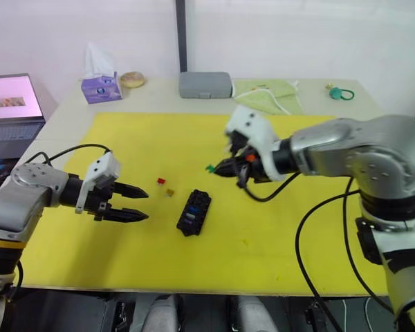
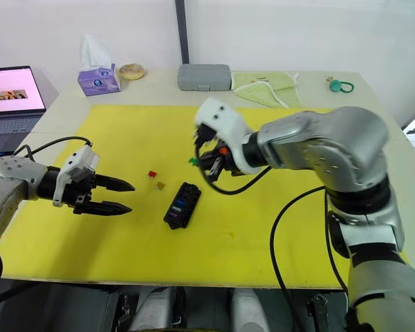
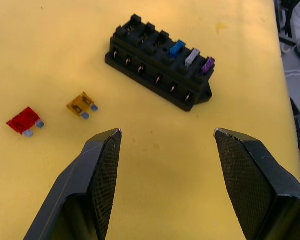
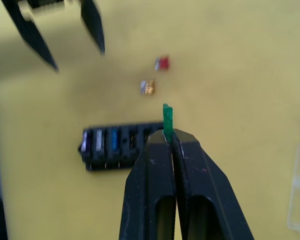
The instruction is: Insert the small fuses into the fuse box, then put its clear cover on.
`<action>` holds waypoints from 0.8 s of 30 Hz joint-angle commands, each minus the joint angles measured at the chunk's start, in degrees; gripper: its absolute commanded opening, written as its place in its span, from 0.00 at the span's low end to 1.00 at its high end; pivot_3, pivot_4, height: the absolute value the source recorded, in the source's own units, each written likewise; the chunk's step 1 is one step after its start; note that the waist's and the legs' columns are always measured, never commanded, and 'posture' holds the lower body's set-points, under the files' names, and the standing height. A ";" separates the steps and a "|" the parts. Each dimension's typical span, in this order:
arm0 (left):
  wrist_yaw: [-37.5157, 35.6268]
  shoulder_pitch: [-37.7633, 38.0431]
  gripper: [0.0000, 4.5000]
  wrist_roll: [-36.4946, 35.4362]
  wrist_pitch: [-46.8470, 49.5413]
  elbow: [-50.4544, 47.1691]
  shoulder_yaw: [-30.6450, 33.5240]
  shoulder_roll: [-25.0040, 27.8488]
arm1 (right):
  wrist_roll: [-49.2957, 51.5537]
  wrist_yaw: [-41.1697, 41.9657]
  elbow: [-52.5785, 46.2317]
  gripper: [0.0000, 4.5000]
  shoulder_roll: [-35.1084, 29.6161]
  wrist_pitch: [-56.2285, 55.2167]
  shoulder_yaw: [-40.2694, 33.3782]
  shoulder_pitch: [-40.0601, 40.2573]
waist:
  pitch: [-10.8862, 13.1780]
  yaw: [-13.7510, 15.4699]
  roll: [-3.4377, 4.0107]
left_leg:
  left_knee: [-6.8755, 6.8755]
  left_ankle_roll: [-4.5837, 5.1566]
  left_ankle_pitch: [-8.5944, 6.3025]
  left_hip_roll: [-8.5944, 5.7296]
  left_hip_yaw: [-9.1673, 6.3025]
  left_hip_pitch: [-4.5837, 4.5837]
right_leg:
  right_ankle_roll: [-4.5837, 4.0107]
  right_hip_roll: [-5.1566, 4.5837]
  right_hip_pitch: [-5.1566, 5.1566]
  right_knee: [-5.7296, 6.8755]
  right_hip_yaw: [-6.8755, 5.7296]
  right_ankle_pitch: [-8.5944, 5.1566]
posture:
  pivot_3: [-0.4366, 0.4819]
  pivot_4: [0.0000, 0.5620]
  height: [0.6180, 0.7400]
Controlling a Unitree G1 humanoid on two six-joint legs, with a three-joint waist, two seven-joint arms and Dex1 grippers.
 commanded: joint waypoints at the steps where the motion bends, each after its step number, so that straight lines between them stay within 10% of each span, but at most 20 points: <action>1: -0.41 -0.94 0.69 0.11 -0.91 -1.53 0.03 0.38 | -3.32 1.68 -0.80 0.01 1.58 -1.11 7.70 -4.47 | 0.00 -0.06 0.00 | 0.00 0.00 0.00 -0.01 -0.01 -0.02 | 0.01 -0.01 -0.03 0.00 0.00 0.00 | 0.48 0.27 0.97; 24: 3.06 5.66 0.69 -1.54 -0.12 -6.11 2.05 -0.23 | -12.76 6.65 4.64 0.01 6.85 -3.20 15.65 -4.74 | 0.00 -0.19 0.00 | 0.02 0.00 0.00 0.00 -0.04 -0.03 | 0.01 -0.02 -0.05 0.04 -0.02 0.01 | 0.48 0.27 0.97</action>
